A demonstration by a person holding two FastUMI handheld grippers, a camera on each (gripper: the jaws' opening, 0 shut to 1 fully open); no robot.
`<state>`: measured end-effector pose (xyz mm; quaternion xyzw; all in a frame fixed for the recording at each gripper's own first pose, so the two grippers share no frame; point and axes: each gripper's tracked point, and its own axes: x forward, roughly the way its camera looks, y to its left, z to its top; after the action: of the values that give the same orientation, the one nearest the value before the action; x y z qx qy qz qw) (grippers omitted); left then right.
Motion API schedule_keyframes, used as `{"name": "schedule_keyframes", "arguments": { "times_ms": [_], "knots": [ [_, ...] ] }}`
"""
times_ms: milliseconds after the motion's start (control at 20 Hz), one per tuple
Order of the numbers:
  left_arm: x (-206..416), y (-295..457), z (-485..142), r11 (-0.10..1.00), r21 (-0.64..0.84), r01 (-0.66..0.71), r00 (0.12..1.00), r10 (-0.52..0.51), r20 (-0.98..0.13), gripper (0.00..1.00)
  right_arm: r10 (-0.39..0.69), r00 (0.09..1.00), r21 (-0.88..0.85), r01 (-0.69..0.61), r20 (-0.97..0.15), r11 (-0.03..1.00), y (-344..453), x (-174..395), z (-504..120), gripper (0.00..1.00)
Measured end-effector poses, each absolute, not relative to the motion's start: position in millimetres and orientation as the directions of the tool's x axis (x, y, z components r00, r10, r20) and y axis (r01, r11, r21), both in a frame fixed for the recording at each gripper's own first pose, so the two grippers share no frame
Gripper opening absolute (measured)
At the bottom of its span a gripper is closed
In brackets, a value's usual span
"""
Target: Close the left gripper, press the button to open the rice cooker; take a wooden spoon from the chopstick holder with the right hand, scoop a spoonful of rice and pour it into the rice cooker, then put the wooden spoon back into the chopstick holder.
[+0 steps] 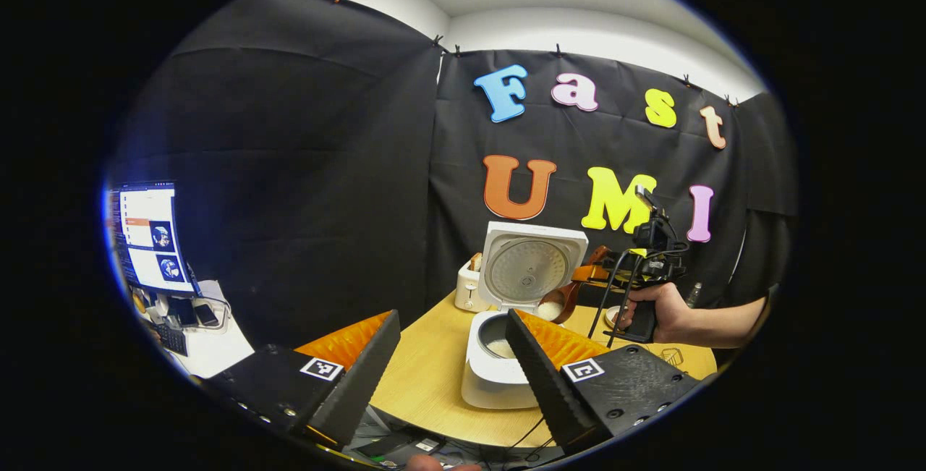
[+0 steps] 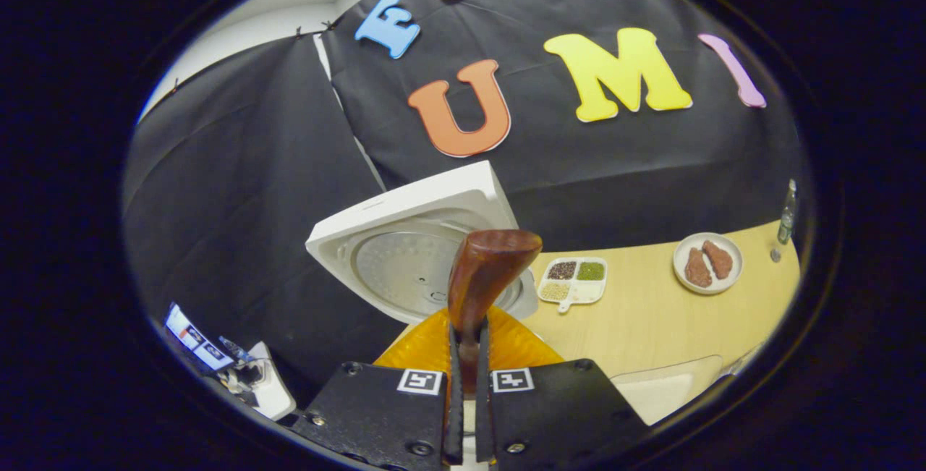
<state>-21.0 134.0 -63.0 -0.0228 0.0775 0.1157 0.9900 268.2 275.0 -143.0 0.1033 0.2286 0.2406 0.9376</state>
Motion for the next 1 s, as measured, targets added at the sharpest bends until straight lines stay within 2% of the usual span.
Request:
{"name": "schedule_keyframes", "arguments": {
  "times_ms": [300,550,1000],
  "knots": [
    [-21,128,-67,0.976,-0.011,-0.217,0.964,0.212,-0.161,0.94,0.503,0.793,0.053,-0.519,-0.342,0.853,288,260,-131,0.12],
    [-20,126,-69,0.976,-0.016,-0.217,0.963,0.212,-0.166,0.94,0.542,0.795,-0.175,-0.595,-0.274,0.785,305,252,-115,0.12],
    [-21,122,-66,0.973,-0.024,-0.228,0.963,0.222,-0.156,0.95,0.577,0.779,-0.253,-0.626,-0.245,0.738,315,240,-107,0.12]
  ]
}}
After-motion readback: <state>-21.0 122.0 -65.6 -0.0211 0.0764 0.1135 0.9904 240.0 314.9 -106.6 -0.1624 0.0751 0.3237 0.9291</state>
